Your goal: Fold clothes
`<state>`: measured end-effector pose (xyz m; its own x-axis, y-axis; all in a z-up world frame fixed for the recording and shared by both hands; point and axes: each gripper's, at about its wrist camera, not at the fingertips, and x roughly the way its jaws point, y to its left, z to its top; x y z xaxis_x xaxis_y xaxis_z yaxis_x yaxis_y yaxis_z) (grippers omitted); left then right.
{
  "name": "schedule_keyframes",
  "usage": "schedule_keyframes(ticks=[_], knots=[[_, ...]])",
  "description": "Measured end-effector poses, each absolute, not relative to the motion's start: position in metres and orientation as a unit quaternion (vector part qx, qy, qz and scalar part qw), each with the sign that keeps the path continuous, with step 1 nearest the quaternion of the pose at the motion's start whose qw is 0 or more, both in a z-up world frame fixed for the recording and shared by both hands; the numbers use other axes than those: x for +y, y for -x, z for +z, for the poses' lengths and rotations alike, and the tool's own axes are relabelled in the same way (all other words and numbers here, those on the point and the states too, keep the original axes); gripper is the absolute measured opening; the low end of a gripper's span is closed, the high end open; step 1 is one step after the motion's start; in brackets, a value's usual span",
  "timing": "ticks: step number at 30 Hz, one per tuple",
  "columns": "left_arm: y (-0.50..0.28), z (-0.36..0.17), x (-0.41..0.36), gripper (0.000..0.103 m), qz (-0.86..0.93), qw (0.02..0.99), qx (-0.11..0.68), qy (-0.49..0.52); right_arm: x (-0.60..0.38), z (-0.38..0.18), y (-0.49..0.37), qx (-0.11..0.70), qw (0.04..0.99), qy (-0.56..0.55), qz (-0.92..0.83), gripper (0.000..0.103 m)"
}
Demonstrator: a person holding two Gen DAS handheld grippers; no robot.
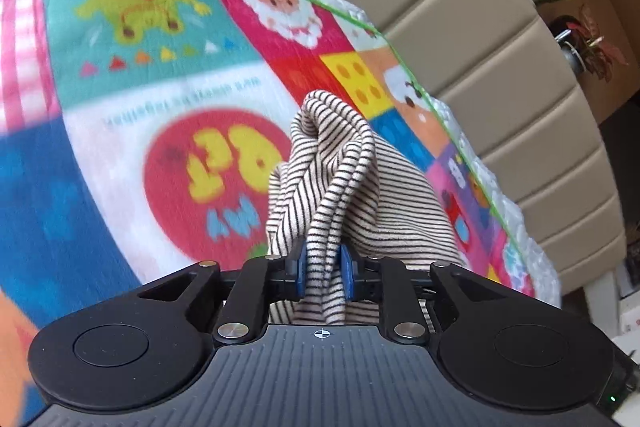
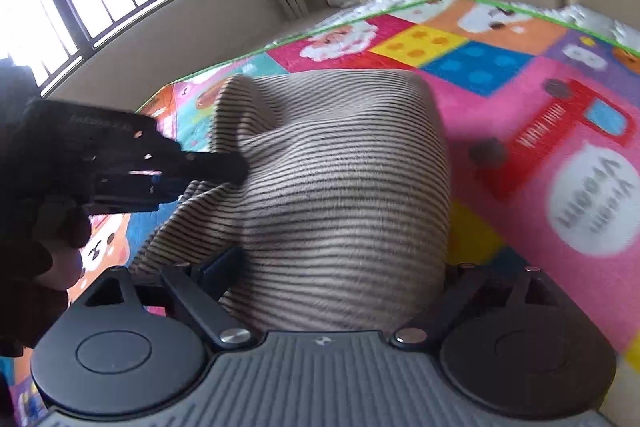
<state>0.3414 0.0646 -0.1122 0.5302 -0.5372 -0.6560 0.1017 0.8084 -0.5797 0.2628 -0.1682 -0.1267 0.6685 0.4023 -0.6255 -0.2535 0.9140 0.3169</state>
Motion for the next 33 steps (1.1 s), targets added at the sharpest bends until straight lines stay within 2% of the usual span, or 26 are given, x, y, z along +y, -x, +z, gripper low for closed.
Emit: schedule_keyframes(ticks=[3,4,5,7,10,12,16,20,22,23,27,29,31,33], knots=[[-0.365,-0.107,0.074,0.028,-0.176,0.862,0.43,0.204,-0.153,-0.127,-0.293,0.342,0.917,-0.087,0.184,0.091],[-0.372,-0.106,0.077,0.036,-0.167,0.869,0.426,0.19,-0.151,-0.126,-0.304,0.335,0.92,-0.082,0.184,0.091],[-0.379,-0.105,0.079,0.059,-0.152,0.878,0.422,0.17,-0.149,-0.125,-0.315,0.331,0.923,-0.074,0.182,0.091],[-0.391,-0.108,0.082,0.067,-0.128,0.89,0.414,0.14,-0.143,-0.124,-0.334,0.327,0.925,-0.058,0.183,0.091],[-0.398,-0.106,0.092,0.065,-0.131,0.895,0.4,0.149,-0.137,-0.123,-0.346,0.335,0.92,-0.045,0.197,0.093],[-0.389,-0.089,0.094,0.058,-0.14,0.913,0.356,0.139,-0.139,-0.122,-0.338,0.334,0.919,-0.036,0.208,0.094],[-0.376,-0.051,0.087,0.06,-0.203,0.932,0.255,0.158,-0.137,-0.125,-0.325,0.32,0.925,-0.021,0.202,0.095],[-0.411,-0.052,0.054,0.063,-0.251,0.914,0.292,0.131,-0.13,-0.121,-0.322,0.313,0.93,-0.002,0.193,0.095],[-0.435,-0.074,0.045,0.057,-0.223,0.905,0.347,0.11,-0.134,-0.11,-0.315,0.3,0.934,0.023,0.196,0.097],[-0.442,-0.086,0.045,0.053,-0.215,0.898,0.367,0.108,-0.137,-0.104,-0.311,0.291,0.935,0.036,0.197,0.102],[-0.437,-0.106,0.05,0.053,-0.22,0.9,0.358,0.112,-0.141,-0.083,-0.288,0.184,0.956,0.113,0.198,0.103],[-0.432,-0.108,0.054,0.053,-0.217,0.898,0.361,0.127,-0.132,-0.086,-0.301,0.198,0.95,0.122,0.209,0.103],[-0.427,-0.102,0.056,0.053,-0.212,0.899,0.362,0.127,-0.119,-0.105,-0.322,0.264,0.932,0.151,0.195,0.103],[-0.413,-0.091,0.057,0.053,-0.202,0.904,0.359,0.116,-0.13,-0.119,-0.333,0.304,0.926,0.107,0.197,0.103]])
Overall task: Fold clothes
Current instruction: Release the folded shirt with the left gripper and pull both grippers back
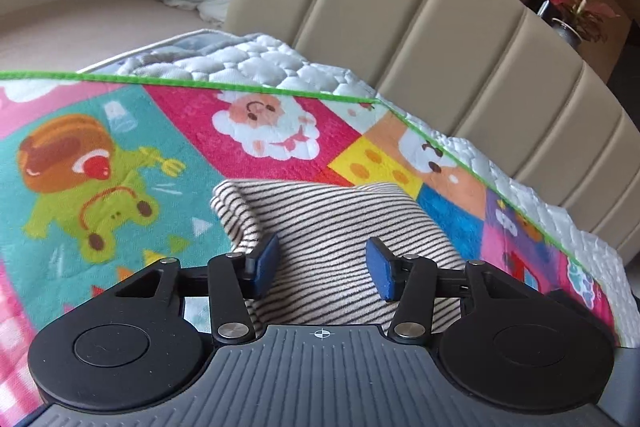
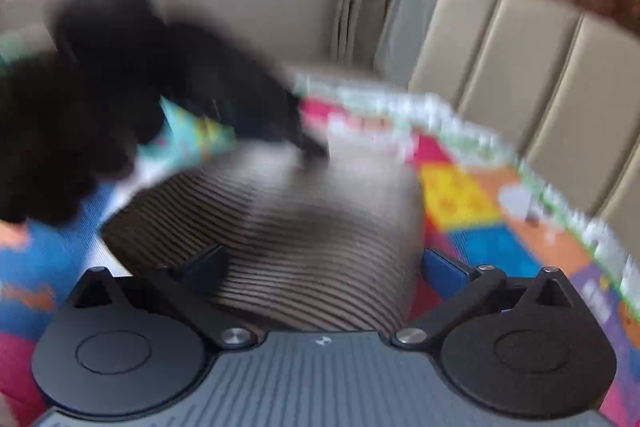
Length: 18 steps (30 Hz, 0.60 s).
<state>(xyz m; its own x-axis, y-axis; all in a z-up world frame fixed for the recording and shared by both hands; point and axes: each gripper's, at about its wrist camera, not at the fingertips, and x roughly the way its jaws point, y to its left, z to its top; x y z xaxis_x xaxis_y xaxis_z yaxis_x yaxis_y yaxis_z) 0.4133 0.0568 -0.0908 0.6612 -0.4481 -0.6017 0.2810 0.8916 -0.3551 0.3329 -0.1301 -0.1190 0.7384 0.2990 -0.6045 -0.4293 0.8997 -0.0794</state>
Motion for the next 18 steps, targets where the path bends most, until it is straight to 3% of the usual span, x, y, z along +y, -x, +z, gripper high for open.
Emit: schedule_keyframes(ticks=[1,4,6,10,13,15,18], knots=[[-0.405,-0.085,0.057,0.055,-0.195,0.907,0.356,0.108,-0.143,-0.118,-0.334,0.316,0.926,0.059,0.2,0.103],[-0.373,-0.078,0.057,0.074,-0.177,0.909,0.366,0.087,-0.185,-0.107,-0.326,0.309,0.926,-0.065,0.208,0.103],[-0.364,-0.089,0.056,0.071,-0.182,0.897,0.391,0.095,-0.209,-0.104,-0.322,0.3,0.928,-0.115,0.19,0.103],[-0.355,-0.089,0.054,0.037,-0.195,0.884,0.4,0.14,-0.231,-0.096,-0.323,0.292,0.931,-0.161,0.148,0.103],[-0.346,-0.083,0.055,0.036,-0.198,0.872,0.412,0.172,-0.233,-0.094,-0.322,0.288,0.933,-0.156,0.148,0.103],[-0.343,-0.09,0.053,0.036,-0.177,0.879,0.42,0.142,-0.227,-0.099,-0.323,0.297,0.933,-0.138,0.149,0.103],[-0.347,-0.106,0.06,0.043,-0.162,0.881,0.421,0.142,-0.207,-0.113,-0.321,0.328,0.927,-0.099,0.155,0.103]])
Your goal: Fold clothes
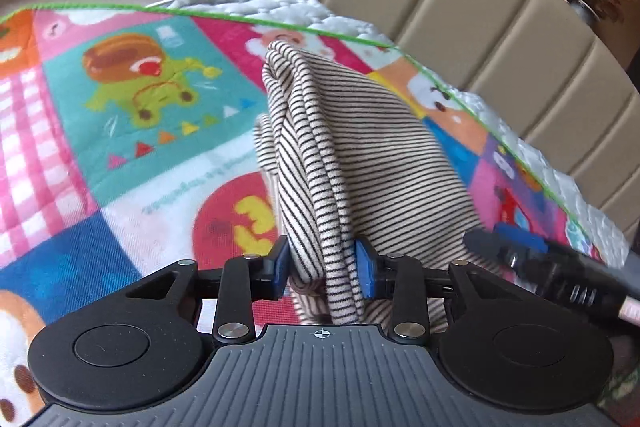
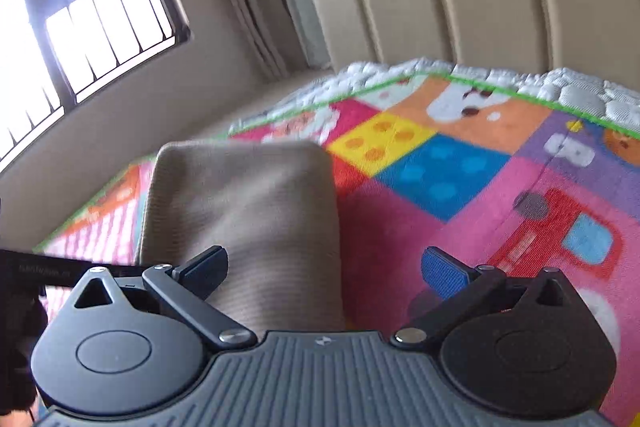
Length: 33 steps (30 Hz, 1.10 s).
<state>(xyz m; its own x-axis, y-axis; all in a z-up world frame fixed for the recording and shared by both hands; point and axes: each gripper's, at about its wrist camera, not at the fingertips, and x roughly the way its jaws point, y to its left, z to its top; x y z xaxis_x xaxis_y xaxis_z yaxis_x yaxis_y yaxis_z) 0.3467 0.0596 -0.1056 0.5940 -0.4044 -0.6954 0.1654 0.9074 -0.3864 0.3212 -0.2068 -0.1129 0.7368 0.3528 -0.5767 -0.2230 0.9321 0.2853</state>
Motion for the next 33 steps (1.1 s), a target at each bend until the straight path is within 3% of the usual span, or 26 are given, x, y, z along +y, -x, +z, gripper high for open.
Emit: schedule_keyframes(ticks=[5,12,16,19,26,33], knots=[[-0.351,-0.117,0.072,0.067,-0.17,0.884,0.411,0.14,-0.164,-0.126,-0.304,0.332,0.925,0.003,0.186,0.103],[-0.308,-0.083,0.069,0.067,-0.139,0.904,0.381,0.134,-0.163,-0.091,-0.267,0.307,0.935,0.009,0.176,0.103],[-0.239,-0.033,0.053,0.098,-0.105,0.923,0.351,0.119,-0.171,-0.046,-0.217,0.285,0.948,0.012,0.144,0.103],[-0.18,-0.005,0.037,0.103,-0.082,0.934,0.335,0.091,-0.177,-0.02,-0.178,0.29,0.951,0.017,0.11,0.103],[-0.09,0.009,0.017,0.103,-0.05,0.949,0.31,0.04,-0.207,0.015,-0.105,0.261,0.959,-0.046,0.095,0.103],[-0.071,0.007,0.006,0.103,-0.051,0.955,0.291,0.011,-0.213,-0.009,-0.081,0.293,0.952,-0.042,0.078,0.103]])
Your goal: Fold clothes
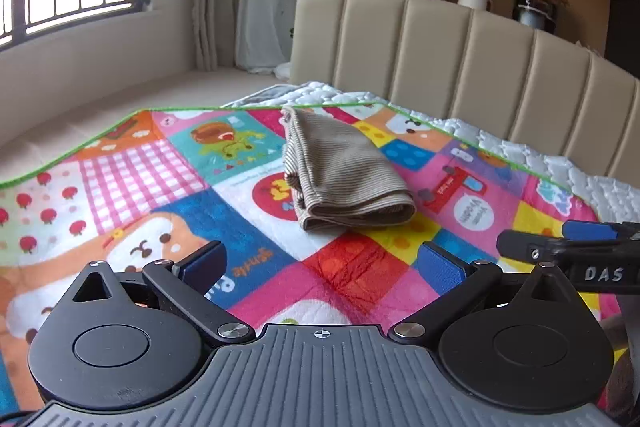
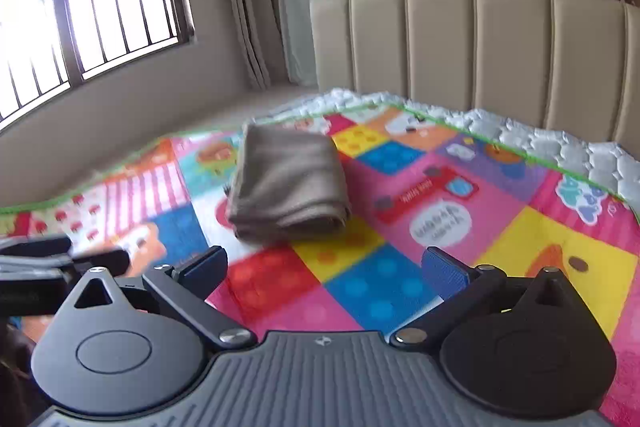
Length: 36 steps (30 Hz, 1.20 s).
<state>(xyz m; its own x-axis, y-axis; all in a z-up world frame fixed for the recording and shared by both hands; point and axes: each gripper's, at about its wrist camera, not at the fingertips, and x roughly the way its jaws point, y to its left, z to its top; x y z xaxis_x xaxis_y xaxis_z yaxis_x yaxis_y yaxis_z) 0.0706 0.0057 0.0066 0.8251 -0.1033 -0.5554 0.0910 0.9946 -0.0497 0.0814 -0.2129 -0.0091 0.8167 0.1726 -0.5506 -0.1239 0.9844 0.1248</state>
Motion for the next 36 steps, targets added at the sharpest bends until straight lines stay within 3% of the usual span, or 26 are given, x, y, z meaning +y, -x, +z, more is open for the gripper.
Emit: schedule_keyframes(ticks=[6,36], knots=[[-0.076,0.001,0.012,0.103,-0.032,0.949,0.311,0.025,-0.214,-0.005,-0.085,0.265,0.96,-0.034,0.078,0.103],[-0.082,-0.007,0.013,0.103,-0.026,0.943,0.331,0.033,-0.205,-0.014,-0.089,0.289,0.953,-0.01,0.093,0.103]])
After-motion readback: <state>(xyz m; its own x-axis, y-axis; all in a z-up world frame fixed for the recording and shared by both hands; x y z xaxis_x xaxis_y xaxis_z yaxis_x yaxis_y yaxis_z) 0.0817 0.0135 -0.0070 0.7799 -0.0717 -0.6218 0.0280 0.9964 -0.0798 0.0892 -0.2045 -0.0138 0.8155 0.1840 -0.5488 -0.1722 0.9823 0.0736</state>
